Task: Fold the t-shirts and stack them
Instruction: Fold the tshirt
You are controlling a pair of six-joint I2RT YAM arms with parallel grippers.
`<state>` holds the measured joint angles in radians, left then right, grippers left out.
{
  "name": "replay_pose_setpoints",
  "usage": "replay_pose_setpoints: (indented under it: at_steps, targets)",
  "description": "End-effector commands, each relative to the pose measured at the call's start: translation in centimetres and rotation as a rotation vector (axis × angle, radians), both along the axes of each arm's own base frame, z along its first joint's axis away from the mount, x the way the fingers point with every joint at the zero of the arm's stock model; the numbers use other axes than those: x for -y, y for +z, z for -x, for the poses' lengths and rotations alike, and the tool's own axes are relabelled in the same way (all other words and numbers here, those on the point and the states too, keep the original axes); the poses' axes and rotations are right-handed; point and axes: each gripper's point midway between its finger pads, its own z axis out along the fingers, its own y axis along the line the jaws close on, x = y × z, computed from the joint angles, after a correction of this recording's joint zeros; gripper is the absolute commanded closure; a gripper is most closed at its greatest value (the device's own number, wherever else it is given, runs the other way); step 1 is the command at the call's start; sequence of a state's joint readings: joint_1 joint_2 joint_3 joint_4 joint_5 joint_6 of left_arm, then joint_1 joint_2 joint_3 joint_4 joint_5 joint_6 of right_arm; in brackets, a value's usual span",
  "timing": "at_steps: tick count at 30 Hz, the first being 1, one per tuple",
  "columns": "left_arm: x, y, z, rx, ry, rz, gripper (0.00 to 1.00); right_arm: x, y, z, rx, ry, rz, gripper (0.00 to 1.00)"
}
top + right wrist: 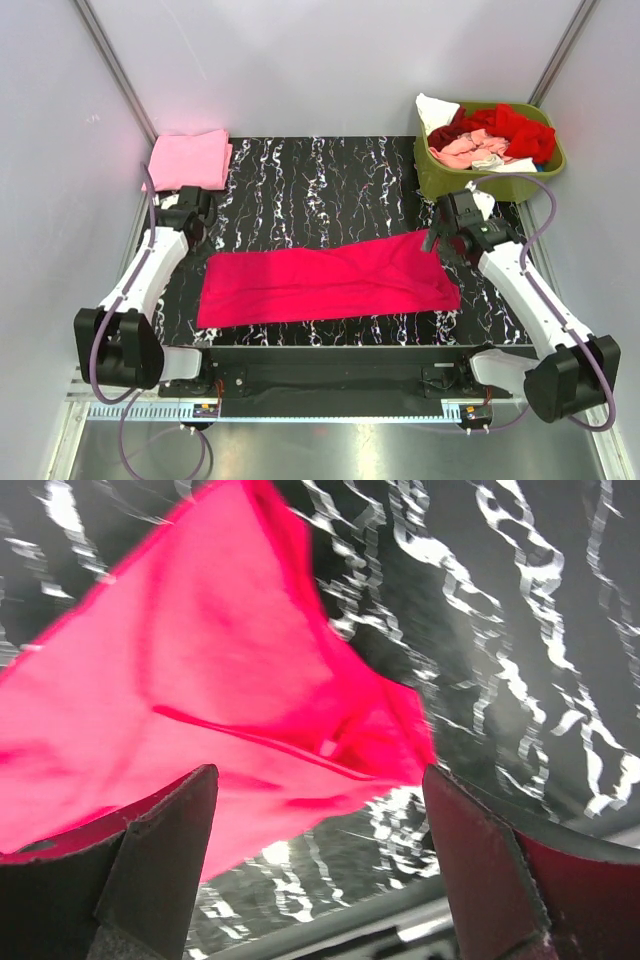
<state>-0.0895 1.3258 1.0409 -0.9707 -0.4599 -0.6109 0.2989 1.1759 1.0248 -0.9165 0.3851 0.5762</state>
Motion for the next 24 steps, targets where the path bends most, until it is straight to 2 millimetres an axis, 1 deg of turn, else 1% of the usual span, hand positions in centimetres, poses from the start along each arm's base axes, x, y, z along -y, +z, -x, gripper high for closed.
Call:
replay_pose_setpoints:
  at_steps: [1, 2, 4, 5, 6, 7, 8, 9, 10, 11, 12, 14, 15, 16, 17, 19, 20, 22, 23, 24]
  targets:
    - [-0.3, 2.1, -1.8, 0.094, 0.012, -0.011, 0.40, -2.2, 1.7, -2.3, 0.065, 0.020, -0.107, 0.10]
    - [0.1, 2.0, -2.3, 0.102, -0.004, 0.005, 0.41, -3.2, 0.8, -2.7, 0.034, 0.042, -0.140, 0.10]
    - [1.6, 1.3, -3.5, 0.107, -0.062, 0.049, 0.42, -4.3, -0.7, -2.9, -0.016, 0.062, -0.183, 0.11]
    - [2.1, 0.9, -3.7, 0.106, -0.073, 0.058, 0.42, -5.3, -2.4, -3.0, -0.066, 0.079, -0.219, 0.12]
    - [2.5, -0.1, -4.0, 0.080, -0.082, 0.058, 0.43, -5.7, -3.3, -3.0, -0.089, 0.081, -0.234, 0.12]
    - [3.3, -0.6, -4.3, 0.077, -0.105, 0.063, 0.43, -6.1, -4.1, -3.1, -0.106, 0.090, -0.245, 0.13]
    - [3.6, -1.2, -4.4, 0.063, -0.108, 0.065, 0.43, -6.8, -5.5, -3.6, -0.135, 0.102, -0.267, 0.13]
    - [4.2, -2.4, -4.5, 0.031, -0.108, 0.074, 0.44, -7.0, -6.4, -3.6, -0.159, 0.110, -0.270, 0.14]
    - [4.9, -3.1, -4.6, 0.022, -0.122, 0.084, 0.44, -7.3, -7.0, -3.9, -0.172, 0.114, -0.277, 0.14]
    - [5.2, -3.7, -4.7, 0.014, -0.120, 0.095, 0.44, -8.0, -8.1, -4.6, -0.198, 0.131, -0.293, 0.14]
    - [5.6, -4.9, -4.6, -0.018, -0.121, 0.107, 0.45, -8.2, -8.7, -4.9, -0.211, 0.136, -0.288, 0.15]
    - [6.0, -6.3, -4.4, -0.043, -0.113, 0.125, 0.46, -8.3, -10.0, -5.9, -0.250, 0.135, -0.270, 0.15]
    - [6.0, -7.3, -4.1, -0.074, -0.109, 0.124, 0.46, -8.3, -10.4, -6.3, -0.263, 0.130, -0.264, 0.15]
    - [6.0, -8.2, -3.6, -0.096, -0.103, 0.123, 0.47, -8.4, -10.9, -6.5, -0.277, 0.129, -0.257, 0.15]
    - [6.0, -8.8, -3.2, -0.110, -0.090, 0.125, 0.48, -8.4, -11.6, -7.2, -0.295, 0.122, -0.243, 0.15]
    - [6.0, -10.3, -2.0, -0.152, -0.084, 0.130, 0.48, -8.3, -12.3, -8.0, -0.308, 0.100, -0.226, 0.15]
    - [6.0, -10.6, -1.7, -0.160, -0.074, 0.134, 0.49, -8.6, -12.7, -9.4, -0.308, 0.097, -0.226, 0.16]
    - [6.1, -11.5, -0.8, -0.168, -0.074, 0.151, 0.49, -9.1, -13.1, -10.8, -0.323, 0.101, -0.226, 0.16]
    - [6.4, -11.7, -0.7, -0.166, -0.078, 0.168, 0.49, -9.9, -13.5, -13.2, -0.317, 0.111, -0.232, 0.17]
    - [7.0, -12.0, -0.7, -0.158, -0.083, 0.201, 0.51, -10.3, -13.7, -14.3, -0.319, 0.118, -0.238, 0.17]
